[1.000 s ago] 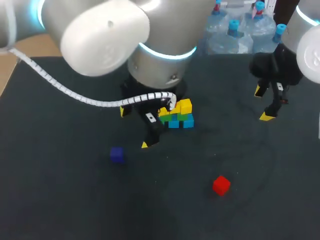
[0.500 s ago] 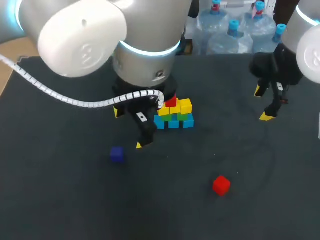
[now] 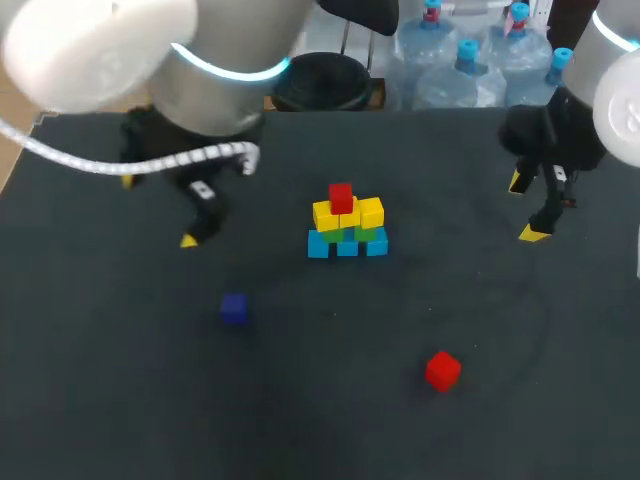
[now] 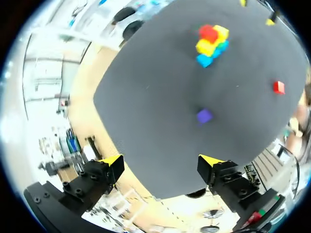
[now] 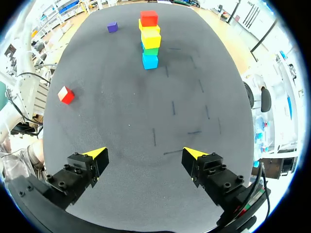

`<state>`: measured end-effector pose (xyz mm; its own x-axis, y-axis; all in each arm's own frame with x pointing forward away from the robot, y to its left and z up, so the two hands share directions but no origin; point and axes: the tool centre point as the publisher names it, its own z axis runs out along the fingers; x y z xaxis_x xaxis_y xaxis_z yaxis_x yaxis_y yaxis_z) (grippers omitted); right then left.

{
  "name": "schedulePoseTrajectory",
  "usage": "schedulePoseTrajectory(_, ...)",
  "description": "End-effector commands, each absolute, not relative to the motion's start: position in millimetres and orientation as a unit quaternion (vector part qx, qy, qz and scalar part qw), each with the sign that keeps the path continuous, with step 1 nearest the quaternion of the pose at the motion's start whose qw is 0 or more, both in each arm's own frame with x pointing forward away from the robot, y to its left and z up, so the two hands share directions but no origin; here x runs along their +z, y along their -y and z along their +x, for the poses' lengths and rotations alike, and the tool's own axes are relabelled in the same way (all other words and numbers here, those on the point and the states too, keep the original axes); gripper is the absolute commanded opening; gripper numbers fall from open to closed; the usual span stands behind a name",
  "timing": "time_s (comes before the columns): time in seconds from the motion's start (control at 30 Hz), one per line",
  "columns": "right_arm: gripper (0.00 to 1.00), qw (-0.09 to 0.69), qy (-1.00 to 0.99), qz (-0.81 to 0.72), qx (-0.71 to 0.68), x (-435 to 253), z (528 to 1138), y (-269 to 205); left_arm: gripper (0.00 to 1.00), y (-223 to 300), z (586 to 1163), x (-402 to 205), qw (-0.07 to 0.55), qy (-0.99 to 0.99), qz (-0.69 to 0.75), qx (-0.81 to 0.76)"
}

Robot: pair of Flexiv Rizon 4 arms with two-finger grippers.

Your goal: Place the blue cubes, place green cubes on the blue cubes, place the yellow cubes on the green cubes, then place the red cubes on the yellow cubes, and place purple cube on the red cubes.

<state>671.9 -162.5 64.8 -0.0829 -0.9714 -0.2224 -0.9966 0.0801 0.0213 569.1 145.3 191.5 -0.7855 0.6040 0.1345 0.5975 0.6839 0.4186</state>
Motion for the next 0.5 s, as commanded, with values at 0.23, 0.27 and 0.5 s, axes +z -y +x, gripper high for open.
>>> schedulePoseTrajectory(0.23, 1.0, 0.075, -0.731, -0.673, 0.085, 64.2, 672.8, 162.7, 1.0, -226.3, 539.8, 156.9, -0.029, -0.942, 0.27, 0.197)
schedulePoseTrajectory(0.27, 1.0, 0.075, -0.731, -0.673, 0.085, 64.2, 672.8, 162.7, 1.0, -232.2, 540.0, 152.2, -0.035, -0.944, 0.262, 0.195)
schedulePoseTrajectory(0.5, 1.0, 0.075, -0.731, -0.673, 0.085, 64.2, 672.8, 162.7, 1.0, -241.1, 546.5, 149.7, -0.039, -0.944, 0.261, 0.197)
